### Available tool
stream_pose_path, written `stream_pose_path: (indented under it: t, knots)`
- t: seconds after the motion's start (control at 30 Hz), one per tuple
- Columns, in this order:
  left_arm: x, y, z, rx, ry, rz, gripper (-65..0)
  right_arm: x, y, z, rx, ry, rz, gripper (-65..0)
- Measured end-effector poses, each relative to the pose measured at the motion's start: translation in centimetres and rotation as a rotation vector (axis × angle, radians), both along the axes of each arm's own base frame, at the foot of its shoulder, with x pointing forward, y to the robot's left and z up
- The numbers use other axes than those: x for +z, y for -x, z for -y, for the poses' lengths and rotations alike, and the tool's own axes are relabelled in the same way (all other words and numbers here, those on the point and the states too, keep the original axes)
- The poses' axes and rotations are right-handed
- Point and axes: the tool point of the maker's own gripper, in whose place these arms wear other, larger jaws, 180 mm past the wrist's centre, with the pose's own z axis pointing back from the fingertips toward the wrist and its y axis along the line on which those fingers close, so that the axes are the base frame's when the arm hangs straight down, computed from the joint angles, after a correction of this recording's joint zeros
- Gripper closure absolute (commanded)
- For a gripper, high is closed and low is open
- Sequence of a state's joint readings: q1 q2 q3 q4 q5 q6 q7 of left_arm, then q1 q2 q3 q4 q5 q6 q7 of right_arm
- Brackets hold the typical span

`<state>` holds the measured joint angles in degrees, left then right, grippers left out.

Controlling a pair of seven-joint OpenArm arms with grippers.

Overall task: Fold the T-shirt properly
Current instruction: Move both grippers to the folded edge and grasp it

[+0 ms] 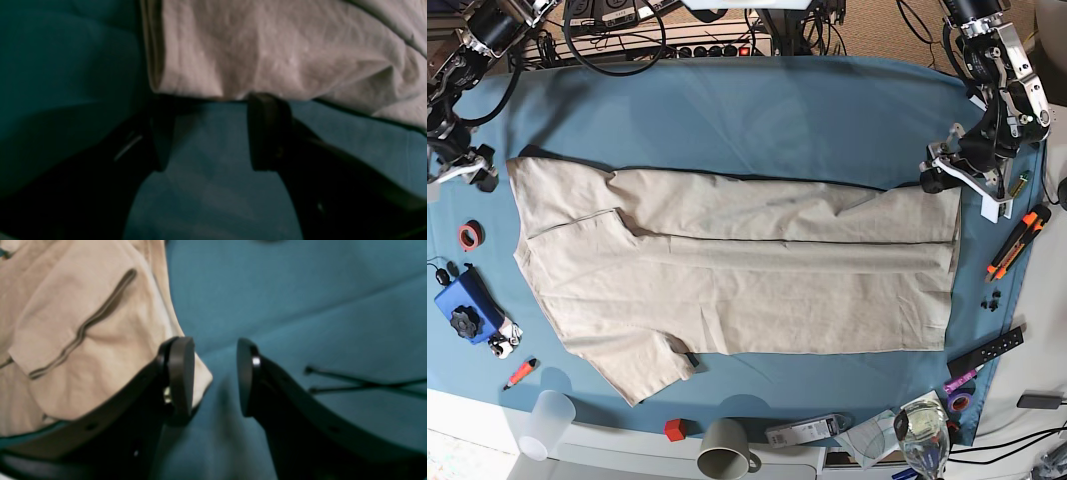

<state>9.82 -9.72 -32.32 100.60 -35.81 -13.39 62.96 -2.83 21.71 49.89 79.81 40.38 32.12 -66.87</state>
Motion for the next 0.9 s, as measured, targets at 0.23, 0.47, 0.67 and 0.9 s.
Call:
stream_pose_path:
  t: [0.23, 0.47, 0.67, 0.9]
  knots:
    - [0.3, -0.4, -0.1, 0.01, -0.003, 0.027, -34.6, -2.2, 0.6, -2.8, 0.089, -0.126, -0.006, -21.7]
    - [0.3, -0.4, -0.1, 0.01, -0.004, 0.027, -34.6, -3.4, -1.0, -5.8, 0.177, -0.125, -0.015, -21.7]
    - [0.2, -0.4, -0.5, 0.015, -0.027, 0.026, -34.5, -3.7, -2.3, -6.7, 0.187, -0.106, -0.006, -21.7]
    - [-0.3, -1.0, 0.7, 0.025, 0.015, 0.067, -34.5, -3.8, -2.1, -6.5, 0.189, -0.093, -0.019, -21.7]
